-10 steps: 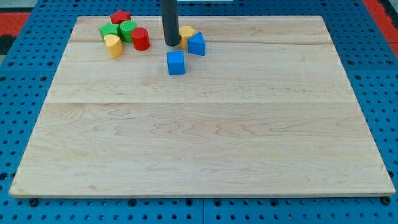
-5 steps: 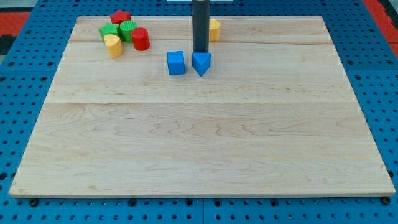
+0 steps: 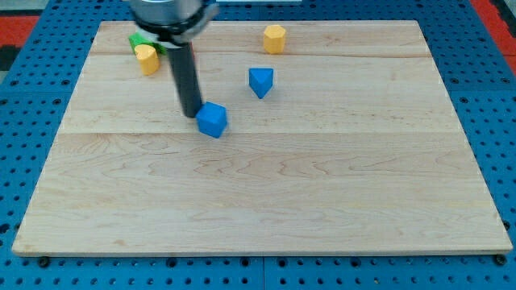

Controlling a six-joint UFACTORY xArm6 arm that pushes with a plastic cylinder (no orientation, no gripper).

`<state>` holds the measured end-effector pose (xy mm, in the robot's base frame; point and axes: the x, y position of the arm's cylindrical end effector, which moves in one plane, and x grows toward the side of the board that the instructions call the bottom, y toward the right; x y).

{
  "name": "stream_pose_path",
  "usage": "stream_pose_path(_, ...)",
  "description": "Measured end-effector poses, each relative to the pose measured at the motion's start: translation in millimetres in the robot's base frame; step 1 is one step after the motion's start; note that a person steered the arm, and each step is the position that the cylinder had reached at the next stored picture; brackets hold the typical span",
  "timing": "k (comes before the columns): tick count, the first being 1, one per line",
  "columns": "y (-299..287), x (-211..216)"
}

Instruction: Move the blue cube and blue triangle to the centre of the board

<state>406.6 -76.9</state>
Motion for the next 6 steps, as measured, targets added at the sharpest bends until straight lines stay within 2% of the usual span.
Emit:
stream_pose_path(1,29,10)
stream_pose_path(2,-3,-21)
stream_pose_path(3,5,-81)
stream_pose_path(4,53,-112)
stream_pose_path(5,93,-71)
stream_pose_path(6,89,-40)
